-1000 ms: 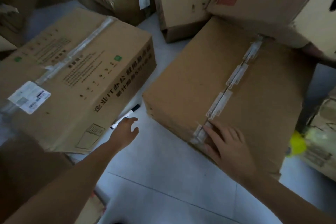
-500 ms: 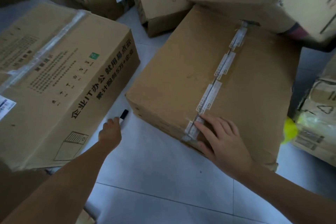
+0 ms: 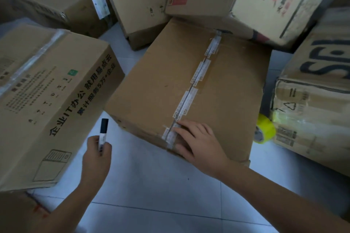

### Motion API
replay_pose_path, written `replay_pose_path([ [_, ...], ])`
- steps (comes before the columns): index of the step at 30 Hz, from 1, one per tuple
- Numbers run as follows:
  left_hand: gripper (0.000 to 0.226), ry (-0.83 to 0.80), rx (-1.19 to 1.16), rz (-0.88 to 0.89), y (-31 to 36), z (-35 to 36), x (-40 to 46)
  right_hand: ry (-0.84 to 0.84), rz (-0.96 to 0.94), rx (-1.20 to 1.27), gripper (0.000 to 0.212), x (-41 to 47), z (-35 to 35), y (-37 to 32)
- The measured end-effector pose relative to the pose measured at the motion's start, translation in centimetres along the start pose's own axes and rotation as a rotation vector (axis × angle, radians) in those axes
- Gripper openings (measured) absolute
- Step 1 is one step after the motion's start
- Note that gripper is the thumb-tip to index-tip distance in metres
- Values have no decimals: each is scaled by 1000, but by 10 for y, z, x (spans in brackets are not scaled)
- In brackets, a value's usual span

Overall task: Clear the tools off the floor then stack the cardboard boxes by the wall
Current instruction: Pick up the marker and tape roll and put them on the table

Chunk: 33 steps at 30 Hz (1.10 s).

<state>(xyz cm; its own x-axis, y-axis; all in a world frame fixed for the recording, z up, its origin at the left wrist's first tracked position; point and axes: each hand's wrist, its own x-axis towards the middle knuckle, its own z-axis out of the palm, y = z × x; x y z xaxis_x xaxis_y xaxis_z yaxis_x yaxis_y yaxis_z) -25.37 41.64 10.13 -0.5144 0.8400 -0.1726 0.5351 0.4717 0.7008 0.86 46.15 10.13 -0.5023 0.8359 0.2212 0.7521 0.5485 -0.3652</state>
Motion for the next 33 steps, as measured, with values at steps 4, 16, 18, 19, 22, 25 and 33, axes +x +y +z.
replay_pose_path([
  [4,5,-37,59,201,52,-9,-27,195,303,220,41,-12,-29,37],
  [16,23,-259,125,362,95,9,-54,97,831,-87,45,-87,-23,175],
  [18,21,-252,138,365,93,7,-55,77,854,-105,56,-88,-14,173],
  [19,20,-254,139,366,92,5,-56,65,886,-111,59,-87,-11,172],
  [22,19,-262,143,351,89,3,-59,31,991,-119,57,-80,-13,169],
  [25,21,-269,144,333,85,2,-62,-1,1056,-198,53,-80,-17,167],
  [33,18,-352,98,323,72,7,-65,92,1157,178,61,-103,-21,157],
])
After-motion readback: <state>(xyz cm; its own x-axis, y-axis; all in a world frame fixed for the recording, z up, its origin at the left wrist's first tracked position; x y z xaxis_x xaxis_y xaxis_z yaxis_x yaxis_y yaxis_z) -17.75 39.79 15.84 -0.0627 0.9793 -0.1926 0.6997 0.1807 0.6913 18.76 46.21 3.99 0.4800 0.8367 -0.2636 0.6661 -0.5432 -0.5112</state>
